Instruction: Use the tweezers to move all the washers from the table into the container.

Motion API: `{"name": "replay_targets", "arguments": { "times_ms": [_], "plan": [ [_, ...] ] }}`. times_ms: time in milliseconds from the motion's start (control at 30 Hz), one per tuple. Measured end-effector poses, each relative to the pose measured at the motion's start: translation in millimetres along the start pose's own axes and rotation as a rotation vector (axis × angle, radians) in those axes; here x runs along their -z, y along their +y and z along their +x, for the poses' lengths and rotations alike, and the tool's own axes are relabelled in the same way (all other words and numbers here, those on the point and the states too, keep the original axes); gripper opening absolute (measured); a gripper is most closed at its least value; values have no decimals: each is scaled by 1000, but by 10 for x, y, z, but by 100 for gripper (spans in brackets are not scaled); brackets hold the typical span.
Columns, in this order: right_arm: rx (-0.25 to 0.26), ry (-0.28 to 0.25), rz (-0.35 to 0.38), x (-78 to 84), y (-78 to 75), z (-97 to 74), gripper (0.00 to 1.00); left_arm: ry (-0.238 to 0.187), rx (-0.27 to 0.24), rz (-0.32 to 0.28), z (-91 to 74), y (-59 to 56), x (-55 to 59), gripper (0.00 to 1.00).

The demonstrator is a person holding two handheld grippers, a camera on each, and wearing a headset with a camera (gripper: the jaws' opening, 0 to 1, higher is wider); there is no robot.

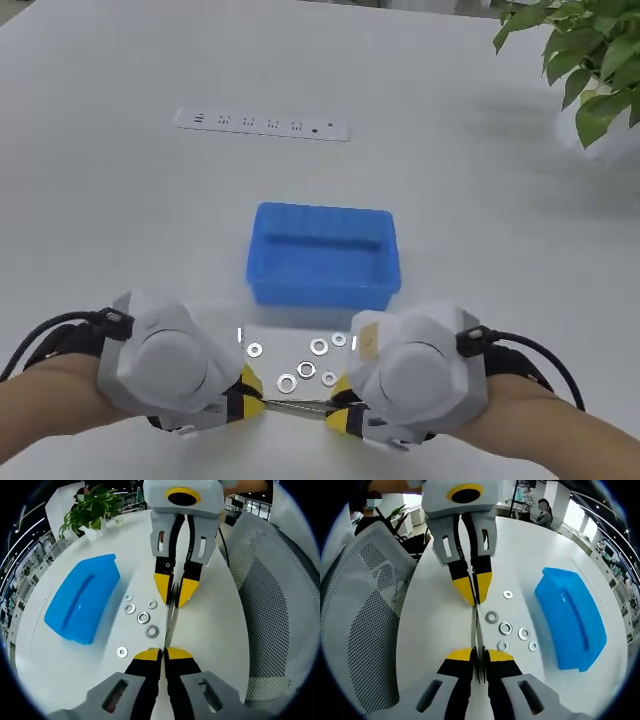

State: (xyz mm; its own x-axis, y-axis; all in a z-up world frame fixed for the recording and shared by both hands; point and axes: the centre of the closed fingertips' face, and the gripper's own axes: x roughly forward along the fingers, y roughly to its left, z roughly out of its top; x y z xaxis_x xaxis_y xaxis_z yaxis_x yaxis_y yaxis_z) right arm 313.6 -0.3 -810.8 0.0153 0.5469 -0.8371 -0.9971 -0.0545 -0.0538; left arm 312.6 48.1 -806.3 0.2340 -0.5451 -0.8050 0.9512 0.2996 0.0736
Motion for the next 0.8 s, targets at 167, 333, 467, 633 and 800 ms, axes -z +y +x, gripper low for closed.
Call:
{"name": "replay_targets", "arguments": {
  "times_ms": [167,333,467,633,800],
  "plan": [
    [1,-46,8,4,10,-12,9,-12,26,18,-22,-114,8,5],
    [4,-105,43,1,29,-23,9,-12,19,9,-66,-131,-28,4],
    [13,-148,61,6,38,-35,10,-7,30,21,-125,-176,-81,4],
    [22,-177,27,-7,65,-57,10,-10,28,29,-177,-231,-144,4],
    [33,-218,-6,-17,60,-98,10,-44,15,49,-287,-220,-283,4]
  ]
}}
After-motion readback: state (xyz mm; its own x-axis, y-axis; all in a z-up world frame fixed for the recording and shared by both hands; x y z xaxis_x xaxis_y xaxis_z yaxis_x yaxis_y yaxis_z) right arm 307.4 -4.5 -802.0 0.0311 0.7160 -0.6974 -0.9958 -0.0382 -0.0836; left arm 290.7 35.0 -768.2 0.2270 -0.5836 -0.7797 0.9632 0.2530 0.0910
